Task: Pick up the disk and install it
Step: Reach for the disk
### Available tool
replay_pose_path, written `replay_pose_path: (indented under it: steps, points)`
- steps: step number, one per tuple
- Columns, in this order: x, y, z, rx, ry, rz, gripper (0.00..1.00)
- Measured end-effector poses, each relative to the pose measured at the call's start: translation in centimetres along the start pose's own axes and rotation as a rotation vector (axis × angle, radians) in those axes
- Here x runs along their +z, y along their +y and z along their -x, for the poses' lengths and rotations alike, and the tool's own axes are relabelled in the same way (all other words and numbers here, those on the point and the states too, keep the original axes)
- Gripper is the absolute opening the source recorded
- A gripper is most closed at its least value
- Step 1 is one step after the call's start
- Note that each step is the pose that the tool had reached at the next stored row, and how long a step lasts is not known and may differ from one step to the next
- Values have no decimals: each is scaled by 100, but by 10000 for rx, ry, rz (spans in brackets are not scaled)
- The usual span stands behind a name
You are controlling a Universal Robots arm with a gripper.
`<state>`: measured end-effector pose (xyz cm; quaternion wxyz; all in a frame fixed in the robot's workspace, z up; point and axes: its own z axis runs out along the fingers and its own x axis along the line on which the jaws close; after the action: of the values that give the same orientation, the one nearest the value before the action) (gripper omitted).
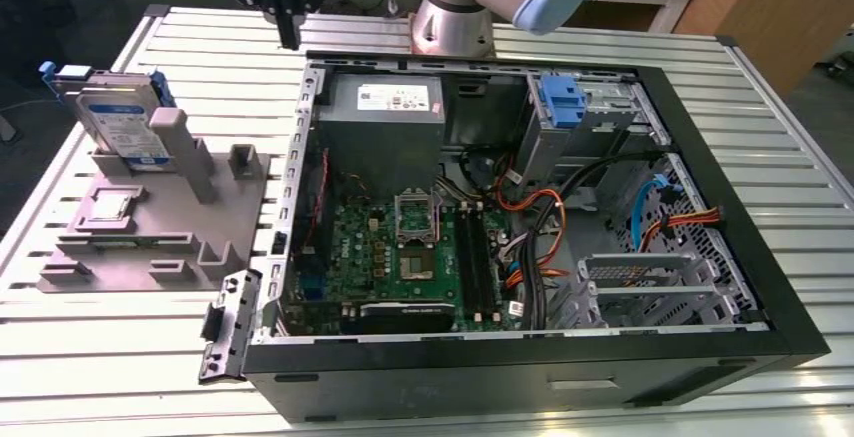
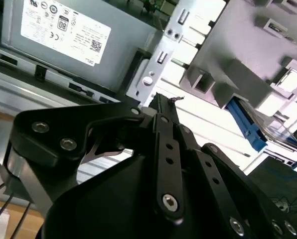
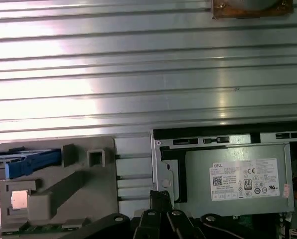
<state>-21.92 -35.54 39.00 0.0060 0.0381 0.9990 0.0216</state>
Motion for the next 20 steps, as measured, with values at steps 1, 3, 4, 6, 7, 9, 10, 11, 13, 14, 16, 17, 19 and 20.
replay_pose_path:
  steps: [1, 3, 4, 6, 7, 9, 10, 11, 13, 14, 16, 17, 19, 20]
  points:
    - [2, 8, -45, -1, 0, -1, 11]
    - [4, 13, -135, -1, 0, -1, 11]
    - [5, 15, -180, 0, 1, -2, 11]
    - [8, 17, -273, -2, 0, 0, 11]
    - [9, 18, -319, -1, 1, 0, 11]
    - [12, 21, -409, 0, 5, 0, 11]
    - [13, 22, -453, -2, 8, -1, 11]
    - [14, 23, -499, -1, 10, 0, 11]
    - [17, 25, -589, 1, 20, 0, 11]
    - [18, 28, -630, 0, 25, -1, 11]
    - [23, 37, -705, 0, 33, -1, 11]
    - [25, 43, -738, 2, 40, 0, 11]
    - [34, 58, -812, 1, 49, 0, 11]
    - [41, 66, -852, 0, 50, 0, 11]
